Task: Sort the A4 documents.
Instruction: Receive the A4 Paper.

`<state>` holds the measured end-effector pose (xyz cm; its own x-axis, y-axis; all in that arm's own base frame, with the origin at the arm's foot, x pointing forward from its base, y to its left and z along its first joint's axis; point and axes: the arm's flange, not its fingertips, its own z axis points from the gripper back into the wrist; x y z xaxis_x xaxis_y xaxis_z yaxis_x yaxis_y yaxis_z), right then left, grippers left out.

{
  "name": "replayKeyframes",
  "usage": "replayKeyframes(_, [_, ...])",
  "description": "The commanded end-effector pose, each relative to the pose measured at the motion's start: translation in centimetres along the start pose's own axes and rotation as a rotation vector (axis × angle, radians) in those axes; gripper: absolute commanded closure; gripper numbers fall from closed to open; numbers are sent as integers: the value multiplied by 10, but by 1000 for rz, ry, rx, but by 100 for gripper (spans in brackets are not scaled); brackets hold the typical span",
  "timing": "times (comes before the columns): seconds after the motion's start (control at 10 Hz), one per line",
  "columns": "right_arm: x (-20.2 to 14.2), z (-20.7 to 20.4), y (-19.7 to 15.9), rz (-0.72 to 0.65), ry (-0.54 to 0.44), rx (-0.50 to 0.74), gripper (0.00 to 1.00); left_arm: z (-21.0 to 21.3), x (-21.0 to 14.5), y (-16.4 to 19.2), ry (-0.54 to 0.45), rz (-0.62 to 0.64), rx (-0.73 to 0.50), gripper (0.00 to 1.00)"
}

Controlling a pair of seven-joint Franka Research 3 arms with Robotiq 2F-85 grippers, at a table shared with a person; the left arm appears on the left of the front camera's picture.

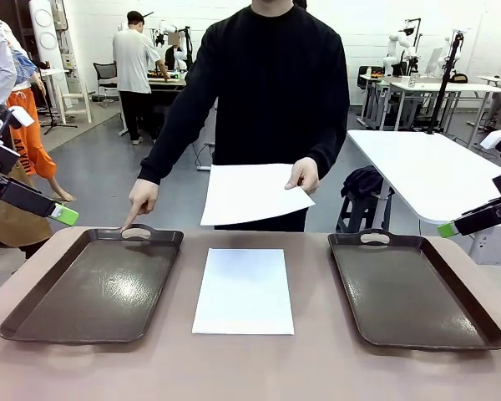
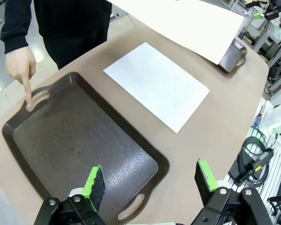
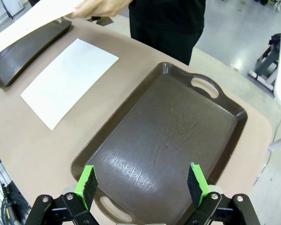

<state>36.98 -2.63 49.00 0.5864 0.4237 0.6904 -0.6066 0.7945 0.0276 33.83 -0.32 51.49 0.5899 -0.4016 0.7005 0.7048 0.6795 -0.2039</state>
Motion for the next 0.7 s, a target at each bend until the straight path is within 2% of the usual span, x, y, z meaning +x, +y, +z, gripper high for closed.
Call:
replayKeyframes(0.0, [0,1,0,-2,-5,3,0,-19,18,11,-32,62,-133,0])
replayKeyframes(0.4, [0,1,0,-2,-5,3,0,-99,73,36,-10,227,-302,0])
replayKeyframes(0.6, [0,1,0,-2,-5,3,0,-142,94,57,4,389,-391,0])
